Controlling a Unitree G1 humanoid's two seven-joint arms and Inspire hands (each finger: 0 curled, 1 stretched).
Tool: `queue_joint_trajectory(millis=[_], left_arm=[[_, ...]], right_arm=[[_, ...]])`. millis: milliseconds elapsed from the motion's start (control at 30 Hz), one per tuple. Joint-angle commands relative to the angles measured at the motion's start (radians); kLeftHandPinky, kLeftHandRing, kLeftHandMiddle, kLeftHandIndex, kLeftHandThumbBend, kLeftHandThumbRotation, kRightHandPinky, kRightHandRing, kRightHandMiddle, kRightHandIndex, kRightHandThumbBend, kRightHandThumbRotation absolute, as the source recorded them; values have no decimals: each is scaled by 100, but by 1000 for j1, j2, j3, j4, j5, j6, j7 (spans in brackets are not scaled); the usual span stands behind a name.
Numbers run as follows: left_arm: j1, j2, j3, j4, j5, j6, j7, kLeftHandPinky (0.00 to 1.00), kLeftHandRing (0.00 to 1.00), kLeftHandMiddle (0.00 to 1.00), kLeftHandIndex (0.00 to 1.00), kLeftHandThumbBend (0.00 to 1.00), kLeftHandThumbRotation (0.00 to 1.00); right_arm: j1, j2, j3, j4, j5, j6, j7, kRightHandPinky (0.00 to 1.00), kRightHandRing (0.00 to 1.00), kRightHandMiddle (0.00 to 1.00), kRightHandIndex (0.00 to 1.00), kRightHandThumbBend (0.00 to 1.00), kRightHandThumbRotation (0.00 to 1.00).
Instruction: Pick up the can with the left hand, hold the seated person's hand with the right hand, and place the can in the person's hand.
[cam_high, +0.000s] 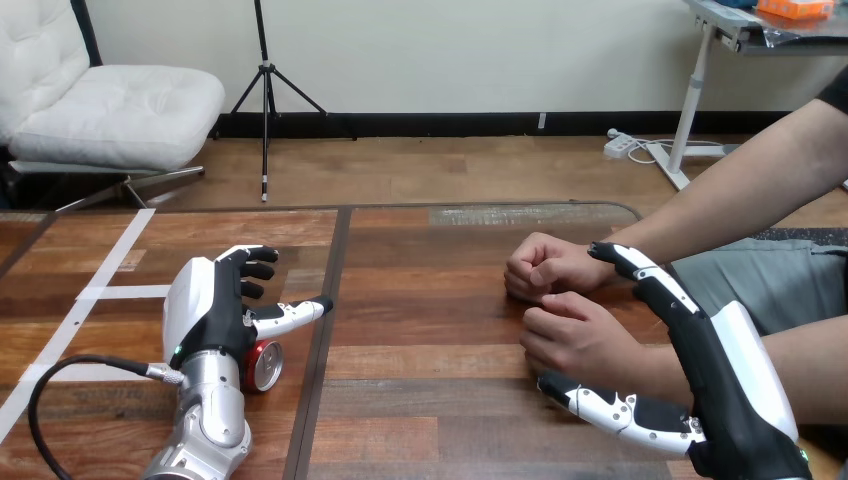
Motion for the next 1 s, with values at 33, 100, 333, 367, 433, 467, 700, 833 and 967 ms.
queue_joint_trajectory(millis=[33,100,333,367,433,467,700,833,967], left_arm=[[-29,17,8,-52,-3,-22,0,62,69,72,72,88,22],[-29,17,8,-51,-3,-23,0,62,69,72,72,88,23],[-25,18,11,-56,-7,-26,-3,62,69,72,72,88,23],[-25,18,11,-56,-8,-27,-3,62,69,72,72,88,23],[-24,17,14,-57,-12,-28,-5,62,69,72,72,88,22],[-23,16,16,-57,-14,-29,-7,62,69,72,72,88,22],[-18,12,23,-60,-22,-29,-7,62,69,72,72,88,22],[-16,13,22,-58,-20,-33,-4,61,69,72,72,88,22],[-14,13,26,-54,-21,-38,-7,61,69,72,72,89,23]], right_arm=[[-61,-23,-5,-8,5,-27,-15,89,91,92,87,76,29],[-60,-23,-6,-11,8,-24,-12,88,91,92,87,76,29],[-58,-24,-8,-10,15,-31,-13,87,91,92,87,76,29],[-58,-25,-8,-8,17,-33,-13,87,91,92,87,76,29],[-58,-25,-9,-7,20,-36,-14,87,91,92,87,76,29],[-58,-25,-9,-7,21,-37,-14,87,91,92,87,76,28],[-56,-31,-9,-8,21,-41,-16,87,91,92,87,76,28],[-55,-35,-9,-7,20,-44,-18,87,91,92,87,75,28],[-55,-38,-8,-9,20,-43,-18,87,91,92,87,75,29]])
